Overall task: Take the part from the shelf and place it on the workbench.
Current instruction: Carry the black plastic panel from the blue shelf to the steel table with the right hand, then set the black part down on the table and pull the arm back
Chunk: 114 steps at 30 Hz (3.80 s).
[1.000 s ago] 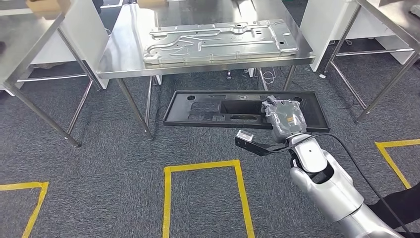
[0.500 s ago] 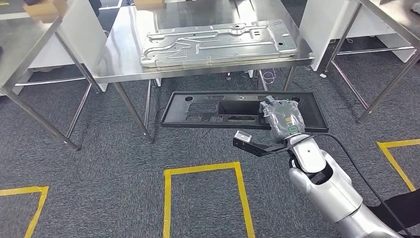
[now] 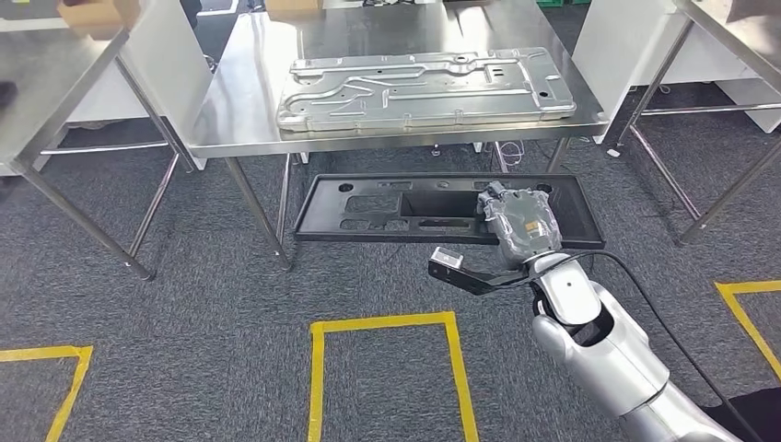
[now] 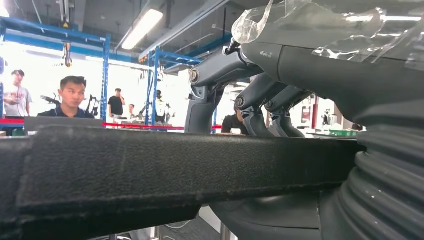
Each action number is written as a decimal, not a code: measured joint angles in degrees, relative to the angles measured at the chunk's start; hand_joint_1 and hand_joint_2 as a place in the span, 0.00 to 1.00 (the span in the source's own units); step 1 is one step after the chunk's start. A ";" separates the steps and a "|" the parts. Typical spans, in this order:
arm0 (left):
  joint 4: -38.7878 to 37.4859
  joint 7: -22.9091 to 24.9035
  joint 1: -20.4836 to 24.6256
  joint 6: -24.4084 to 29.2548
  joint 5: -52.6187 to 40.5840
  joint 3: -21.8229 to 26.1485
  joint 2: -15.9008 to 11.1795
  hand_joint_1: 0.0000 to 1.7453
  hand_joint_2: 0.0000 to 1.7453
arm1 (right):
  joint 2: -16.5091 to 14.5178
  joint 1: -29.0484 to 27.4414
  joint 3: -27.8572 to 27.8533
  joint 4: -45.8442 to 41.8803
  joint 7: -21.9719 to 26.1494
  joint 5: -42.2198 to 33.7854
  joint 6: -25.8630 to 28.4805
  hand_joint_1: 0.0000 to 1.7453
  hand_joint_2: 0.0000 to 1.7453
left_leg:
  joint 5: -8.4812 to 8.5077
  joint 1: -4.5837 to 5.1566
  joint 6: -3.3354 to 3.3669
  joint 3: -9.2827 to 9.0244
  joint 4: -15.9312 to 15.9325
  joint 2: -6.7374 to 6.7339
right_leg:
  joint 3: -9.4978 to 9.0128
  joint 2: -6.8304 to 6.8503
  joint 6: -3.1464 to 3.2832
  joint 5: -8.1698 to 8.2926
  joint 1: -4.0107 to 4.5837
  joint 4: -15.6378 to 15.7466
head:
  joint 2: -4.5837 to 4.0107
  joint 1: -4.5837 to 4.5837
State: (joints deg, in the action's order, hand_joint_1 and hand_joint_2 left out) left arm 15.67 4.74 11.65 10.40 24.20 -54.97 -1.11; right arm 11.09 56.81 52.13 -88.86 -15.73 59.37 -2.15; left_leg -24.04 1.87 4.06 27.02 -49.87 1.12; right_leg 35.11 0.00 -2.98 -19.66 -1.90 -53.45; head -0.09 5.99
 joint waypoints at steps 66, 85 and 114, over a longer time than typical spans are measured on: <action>-0.03 -2.01 -1.05 1.04 0.29 0.37 -0.45 0.00 1.00 | -1.82 1.88 2.46 -2.55 -0.86 1.58 -4.69 1.00 1.00 | -1.98 -0.37 -1.02 1.76 -3.67 -0.31 | -1.27 -0.27 1.10 -1.22 -0.26 0.75 | 0.00 0.04; -0.02 -1.96 -0.87 1.38 -0.54 0.35 -0.14 0.00 1.00 | -1.89 1.41 2.47 -2.87 -0.91 1.59 -4.83 1.00 1.00 | 3.73 0.54 2.48 2.01 1.01 -0.53 | 2.90 -0.38 -0.23 -11.86 1.13 -15.88 | 0.00 0.09; -0.04 -1.83 -0.98 1.70 -0.55 0.35 0.08 0.00 1.00 | -1.75 0.37 2.44 -3.18 -0.91 1.73 -4.65 1.00 1.00 | 4.33 0.05 1.59 1.88 1.79 -0.83 | -1.94 -0.40 -0.72 -9.36 -0.17 -9.26 | 0.00 0.01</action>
State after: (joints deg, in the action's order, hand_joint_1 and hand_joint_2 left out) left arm 15.63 2.91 10.67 12.11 23.65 -54.62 -1.04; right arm 9.34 57.17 54.58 -92.04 -16.64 61.11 -6.80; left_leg -19.70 1.91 5.65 28.89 -48.08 0.30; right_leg 33.17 -0.40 -3.70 -29.02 -2.07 -62.72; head -0.09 6.00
